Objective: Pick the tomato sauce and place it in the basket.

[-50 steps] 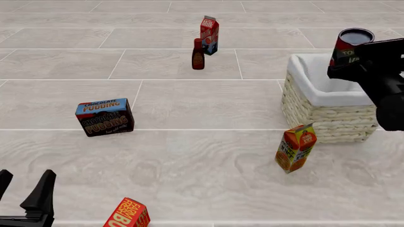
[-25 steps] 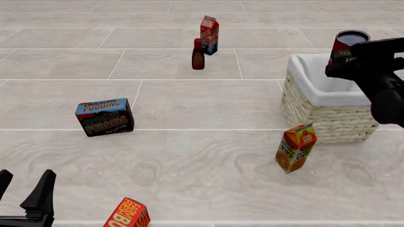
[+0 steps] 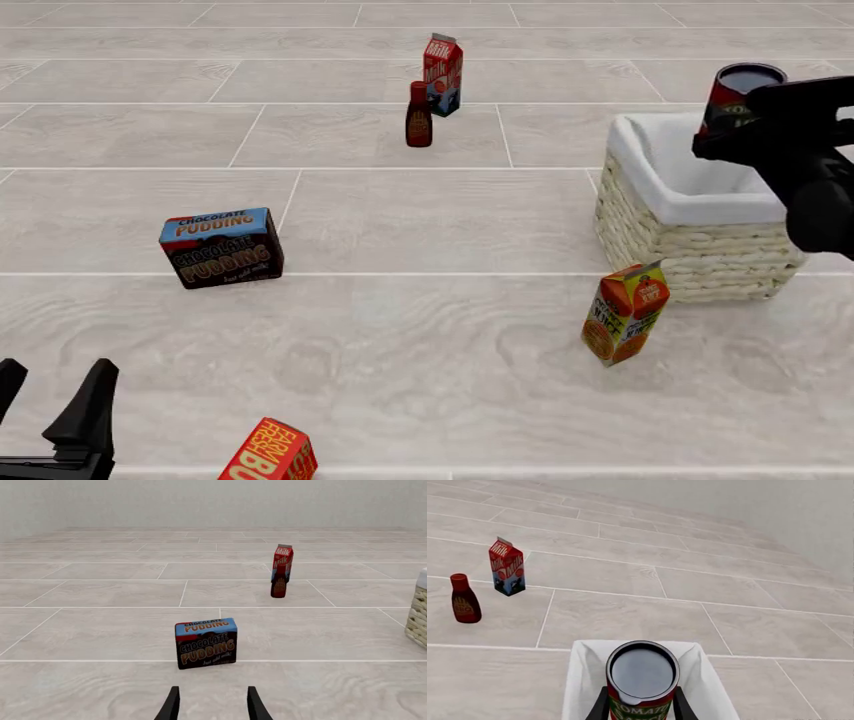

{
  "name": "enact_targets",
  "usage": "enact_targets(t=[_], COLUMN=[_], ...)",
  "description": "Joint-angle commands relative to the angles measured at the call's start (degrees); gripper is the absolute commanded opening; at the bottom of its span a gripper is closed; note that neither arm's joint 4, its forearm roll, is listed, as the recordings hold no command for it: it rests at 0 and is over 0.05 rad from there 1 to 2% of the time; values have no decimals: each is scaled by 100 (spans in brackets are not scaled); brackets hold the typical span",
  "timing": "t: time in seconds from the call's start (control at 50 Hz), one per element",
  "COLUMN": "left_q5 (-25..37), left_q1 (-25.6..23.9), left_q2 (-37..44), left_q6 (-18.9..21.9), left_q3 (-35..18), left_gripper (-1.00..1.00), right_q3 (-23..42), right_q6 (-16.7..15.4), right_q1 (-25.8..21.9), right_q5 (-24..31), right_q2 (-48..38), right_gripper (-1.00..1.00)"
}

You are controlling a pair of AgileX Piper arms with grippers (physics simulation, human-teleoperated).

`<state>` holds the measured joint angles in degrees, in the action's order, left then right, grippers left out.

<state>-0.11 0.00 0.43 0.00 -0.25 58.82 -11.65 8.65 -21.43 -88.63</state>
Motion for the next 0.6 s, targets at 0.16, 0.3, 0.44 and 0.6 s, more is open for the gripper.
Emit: enact_targets(t=[0.16,0.3,0.44,0.6], left_q5=[0,0,0,0], left_q1=[0,0,0,0], left_q2=[0,0,0,0], left_q6=[0,0,0,0], left_q3=[0,0,0,0], left_gripper=[100,100,100,100], right_q3=[70,68,108,157], right_q6=[153,156,162,199], right_q1=[14,33,46,101], right_q5=[-57,-97,-87,-90], right_q2=[-172,-251,-290,-351], right_gripper=[-100,-100,-100,-100])
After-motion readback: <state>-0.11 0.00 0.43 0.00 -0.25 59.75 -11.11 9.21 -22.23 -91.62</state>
